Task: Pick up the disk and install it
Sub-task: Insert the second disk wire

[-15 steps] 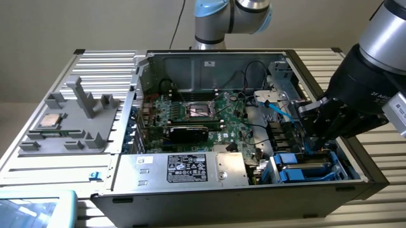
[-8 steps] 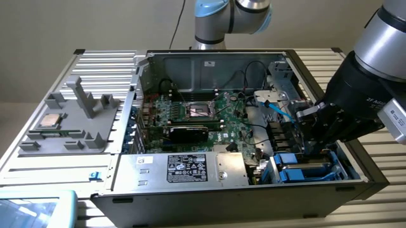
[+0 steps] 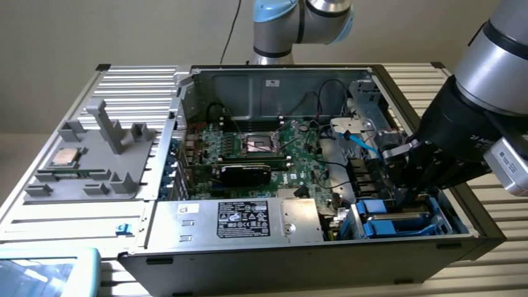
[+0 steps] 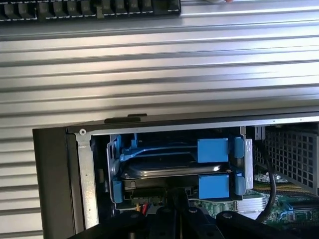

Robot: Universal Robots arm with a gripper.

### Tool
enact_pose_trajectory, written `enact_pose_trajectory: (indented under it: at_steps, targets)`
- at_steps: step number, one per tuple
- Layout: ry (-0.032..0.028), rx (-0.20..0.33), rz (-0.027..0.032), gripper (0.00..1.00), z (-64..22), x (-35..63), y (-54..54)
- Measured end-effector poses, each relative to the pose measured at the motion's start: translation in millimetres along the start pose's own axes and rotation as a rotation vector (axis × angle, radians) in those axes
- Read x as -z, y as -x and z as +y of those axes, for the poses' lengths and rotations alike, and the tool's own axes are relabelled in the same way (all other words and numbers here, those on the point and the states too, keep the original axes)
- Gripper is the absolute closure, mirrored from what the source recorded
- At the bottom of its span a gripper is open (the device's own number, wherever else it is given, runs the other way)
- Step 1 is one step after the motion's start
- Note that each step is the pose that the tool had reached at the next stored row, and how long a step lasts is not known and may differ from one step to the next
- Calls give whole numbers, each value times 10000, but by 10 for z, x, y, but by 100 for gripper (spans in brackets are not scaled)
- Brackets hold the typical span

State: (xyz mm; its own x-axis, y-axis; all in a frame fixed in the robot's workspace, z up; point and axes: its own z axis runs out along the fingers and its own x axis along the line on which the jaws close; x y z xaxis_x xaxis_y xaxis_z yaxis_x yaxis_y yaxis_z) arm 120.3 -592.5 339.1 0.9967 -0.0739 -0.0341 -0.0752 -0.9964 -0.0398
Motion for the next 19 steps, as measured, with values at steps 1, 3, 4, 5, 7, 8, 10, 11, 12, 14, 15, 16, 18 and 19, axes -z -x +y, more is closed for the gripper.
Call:
enact_pose_trajectory:
  at_steps: [1,3,4,5,7,8,10,11,12,14,15,16,18,19]
  targets:
    - [3,2,0,89,0,-7,0]
    - [-4,5,-1,89,1,-15,-1]
    - [-14,5,-1,89,0,-13,0]
    - [-30,6,-2,89,-1,0,0]
    - [-23,5,-4,89,-2,38,-4]
    - [-17,6,-5,89,-3,50,-13]
    - [-17,6,-6,89,-5,62,-42]
    - [-15,5,-7,89,-5,67,-71]
    - [-16,4,-7,89,-5,70,-108]
    - [-14,5,-7,89,-3,73,-155]
    - [-16,5,-7,89,1,73,-163]
    - [-14,5,-7,89,11,75,-165]
    - [-13,5,-6,89,32,74,-167]
    - [-16,4,-6,89,36,72,-169]
